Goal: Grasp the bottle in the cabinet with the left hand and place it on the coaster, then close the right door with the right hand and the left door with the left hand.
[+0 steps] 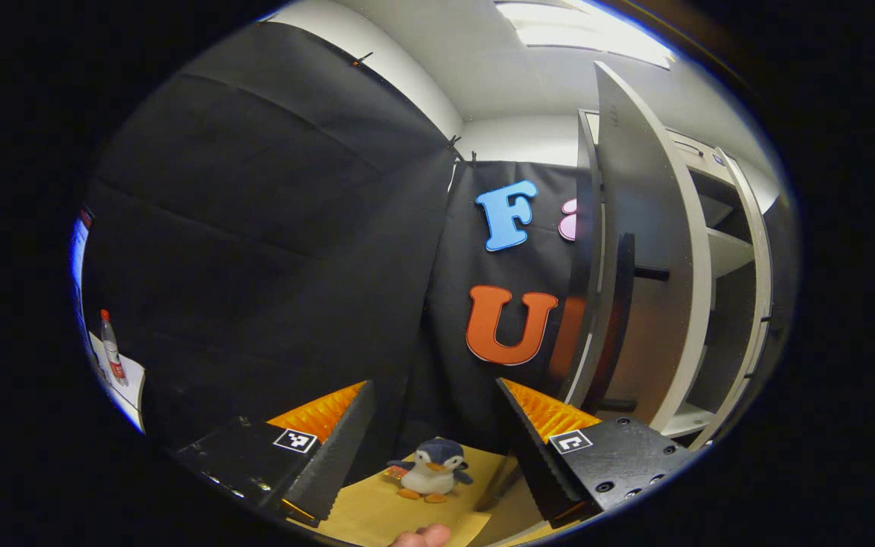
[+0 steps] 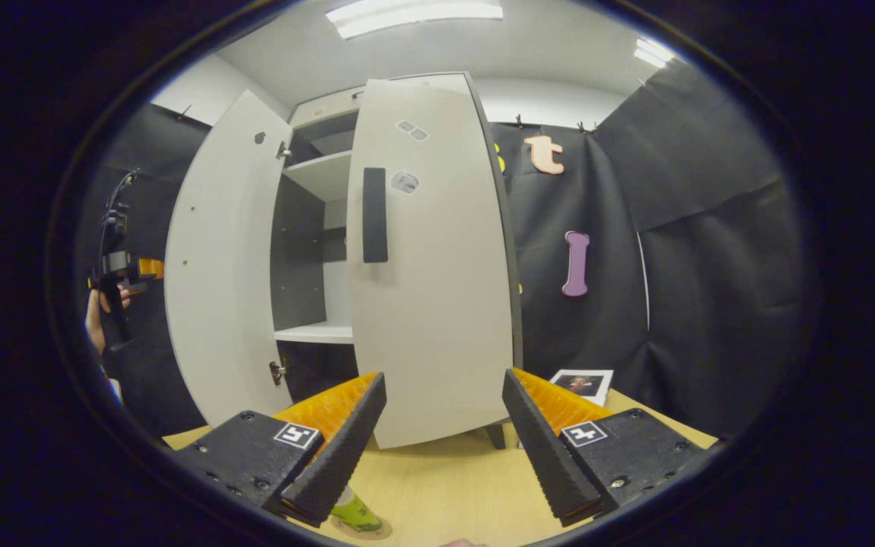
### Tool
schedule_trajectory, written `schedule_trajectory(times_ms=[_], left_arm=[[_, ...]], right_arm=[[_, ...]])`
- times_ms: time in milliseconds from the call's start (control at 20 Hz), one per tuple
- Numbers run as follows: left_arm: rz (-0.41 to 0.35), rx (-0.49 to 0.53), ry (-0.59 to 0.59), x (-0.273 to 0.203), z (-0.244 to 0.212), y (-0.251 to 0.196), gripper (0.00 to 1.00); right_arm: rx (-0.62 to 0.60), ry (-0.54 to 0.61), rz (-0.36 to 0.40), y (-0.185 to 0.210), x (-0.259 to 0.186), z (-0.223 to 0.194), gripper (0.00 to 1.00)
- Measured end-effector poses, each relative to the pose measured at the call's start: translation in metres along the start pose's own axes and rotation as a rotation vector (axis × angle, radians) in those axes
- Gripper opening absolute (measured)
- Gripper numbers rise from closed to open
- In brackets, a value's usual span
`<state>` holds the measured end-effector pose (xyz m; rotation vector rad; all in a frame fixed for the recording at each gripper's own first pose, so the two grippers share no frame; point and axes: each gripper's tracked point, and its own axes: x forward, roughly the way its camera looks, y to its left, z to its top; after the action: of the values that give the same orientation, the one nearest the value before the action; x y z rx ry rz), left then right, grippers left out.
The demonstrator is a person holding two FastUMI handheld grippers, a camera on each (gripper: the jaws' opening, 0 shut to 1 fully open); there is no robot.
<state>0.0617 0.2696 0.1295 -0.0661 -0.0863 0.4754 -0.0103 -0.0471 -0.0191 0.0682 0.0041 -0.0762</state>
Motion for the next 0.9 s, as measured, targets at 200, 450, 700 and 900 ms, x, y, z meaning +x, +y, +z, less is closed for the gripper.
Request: schedule_trajectory(times_ms=[200, 450, 700, 900], left_arm=[[-0.016, 0.017, 0.002, 0.002, -0.007, -0.010, 1.00], [-0.086, -0.086, 0.043, -0.005, -0.018, -0.033, 0.93], [-0.204, -0.043, 0.053, -0.026, -0.026, -0.089, 0.93], [-0.312, -0.018, 0.066, -0.027, -0.034, -0.140, 0.99]], right_arm=[[-0.003, 0.003, -0.008, -0.004, 0.003, 0.001, 1.00], [-0.002, 0.031, 0.007, -0.004, 0.006, -0.006, 1.00], [-0.005, 0.034, 0.005, -0.006, 0.004, -0.003, 0.99], [-0.032, 0.026, -0.034, -0.021, -0.003, 0.002, 1.00]])
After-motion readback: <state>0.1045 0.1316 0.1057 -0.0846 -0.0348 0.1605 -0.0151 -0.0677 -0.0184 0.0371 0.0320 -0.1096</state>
